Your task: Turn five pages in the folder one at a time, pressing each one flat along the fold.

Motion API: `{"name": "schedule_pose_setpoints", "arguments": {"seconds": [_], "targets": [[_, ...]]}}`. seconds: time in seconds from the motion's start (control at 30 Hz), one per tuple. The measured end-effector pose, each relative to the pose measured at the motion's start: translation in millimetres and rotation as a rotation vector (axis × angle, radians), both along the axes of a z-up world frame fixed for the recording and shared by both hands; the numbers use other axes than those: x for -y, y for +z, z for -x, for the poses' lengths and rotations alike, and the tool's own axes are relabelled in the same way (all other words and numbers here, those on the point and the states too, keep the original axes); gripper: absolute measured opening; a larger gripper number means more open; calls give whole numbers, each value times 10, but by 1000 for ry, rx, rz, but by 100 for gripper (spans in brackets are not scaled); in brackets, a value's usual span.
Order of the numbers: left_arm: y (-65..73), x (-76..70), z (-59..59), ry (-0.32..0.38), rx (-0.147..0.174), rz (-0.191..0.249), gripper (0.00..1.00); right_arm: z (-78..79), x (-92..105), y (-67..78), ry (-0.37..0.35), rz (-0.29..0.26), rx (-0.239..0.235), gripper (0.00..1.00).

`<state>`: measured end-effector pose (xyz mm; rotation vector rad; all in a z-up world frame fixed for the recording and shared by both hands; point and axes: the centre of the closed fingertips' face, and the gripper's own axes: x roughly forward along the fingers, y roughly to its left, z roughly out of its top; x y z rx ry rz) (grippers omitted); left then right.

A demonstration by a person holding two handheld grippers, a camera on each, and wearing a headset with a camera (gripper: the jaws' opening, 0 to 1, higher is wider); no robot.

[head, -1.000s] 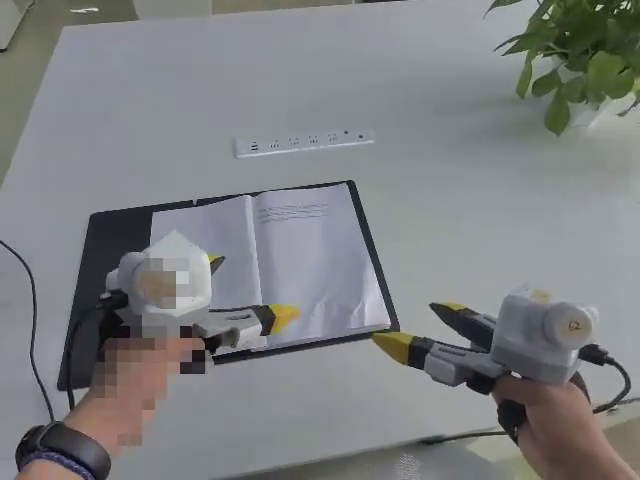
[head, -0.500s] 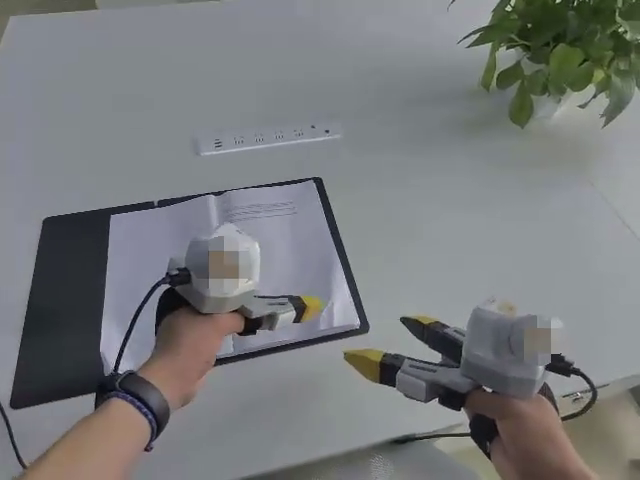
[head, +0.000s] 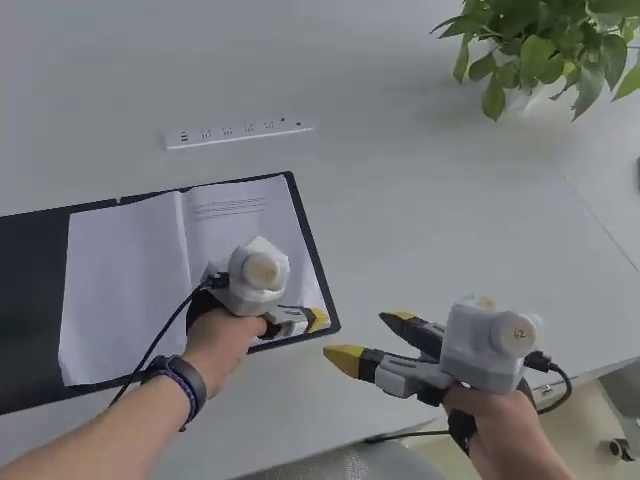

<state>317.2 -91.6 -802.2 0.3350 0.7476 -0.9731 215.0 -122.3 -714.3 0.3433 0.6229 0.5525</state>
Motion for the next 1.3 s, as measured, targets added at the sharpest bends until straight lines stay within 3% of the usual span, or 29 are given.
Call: {"name": "schedule_pose_setpoints", "arguments": {"seconds": [0.13,0.57,0.7,0.77,0.9,1.13,1.3], "targets": [[-96,-38,19,-23,9,-44,72,18,2,-37,-2,-3,-8,69],[-71,-92,-35,-20,-6,-13,66,-12,-3,-98,-12,-29,-19,67],[-63,-149,-67,5,-2,-2,59,-39,-13,-117,-7,-31,-18,65],[-44,-168,-84,37,-11,30,56,-38,-31,-125,3,-31,-20,65],[-47,-190,-81,44,-8,31,53,-52,-34,-153,8,-36,-24,64],[-46,-186,-77,51,-4,30,52,-199,-36,-157,-12,-83,-24,62],[-46,-185,-77,49,-5,31,52,-421,-53,-181,6,-94,-25,60]]}}
